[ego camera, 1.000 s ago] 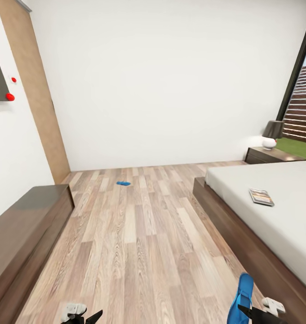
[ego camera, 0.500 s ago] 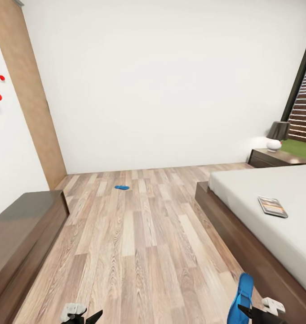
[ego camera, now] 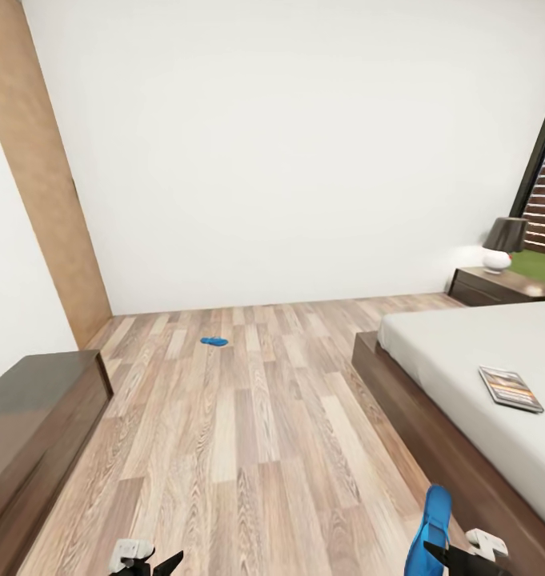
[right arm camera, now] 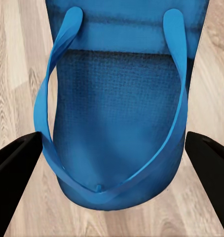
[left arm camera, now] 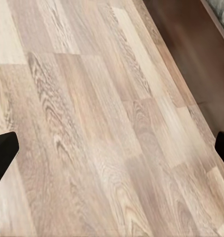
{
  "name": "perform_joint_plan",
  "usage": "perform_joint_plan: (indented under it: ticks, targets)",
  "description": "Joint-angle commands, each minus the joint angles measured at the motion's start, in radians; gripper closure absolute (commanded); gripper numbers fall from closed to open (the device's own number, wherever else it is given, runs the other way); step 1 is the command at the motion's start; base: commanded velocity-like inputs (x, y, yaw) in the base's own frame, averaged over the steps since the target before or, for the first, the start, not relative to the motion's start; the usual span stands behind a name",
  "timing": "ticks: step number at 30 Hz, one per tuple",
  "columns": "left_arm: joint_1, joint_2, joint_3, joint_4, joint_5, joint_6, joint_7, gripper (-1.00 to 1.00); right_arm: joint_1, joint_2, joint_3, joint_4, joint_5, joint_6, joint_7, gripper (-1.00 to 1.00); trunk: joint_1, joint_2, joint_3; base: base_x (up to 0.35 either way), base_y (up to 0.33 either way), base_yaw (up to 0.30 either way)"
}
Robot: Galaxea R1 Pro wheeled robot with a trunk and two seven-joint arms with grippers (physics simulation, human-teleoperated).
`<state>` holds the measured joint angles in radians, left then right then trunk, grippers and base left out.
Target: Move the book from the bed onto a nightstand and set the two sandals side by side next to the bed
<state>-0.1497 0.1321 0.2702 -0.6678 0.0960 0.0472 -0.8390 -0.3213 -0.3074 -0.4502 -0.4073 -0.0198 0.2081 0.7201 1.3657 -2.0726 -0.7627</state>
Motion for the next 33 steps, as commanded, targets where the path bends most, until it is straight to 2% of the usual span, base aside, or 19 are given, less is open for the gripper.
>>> perform_joint_plan:
  ticks: [1,33]
  targets:
    - [-0.001,0.000,0.001,0.001,0.005,0.005,-0.005,-1.00,-0.001,0.001,-0.007,0.000,-0.003,0.010,0.005,1.00,0.000,0.000,-0.001,0.326,0.000,0.000]
    - [-0.001,0.000,0.000,0.001,0.005,0.005,-0.004,-1.00,-0.001,0.001,-0.007,0.000,-0.003,0.010,0.005,1.00,0.000,0.000,-0.001,0.326,0.000,0.000]
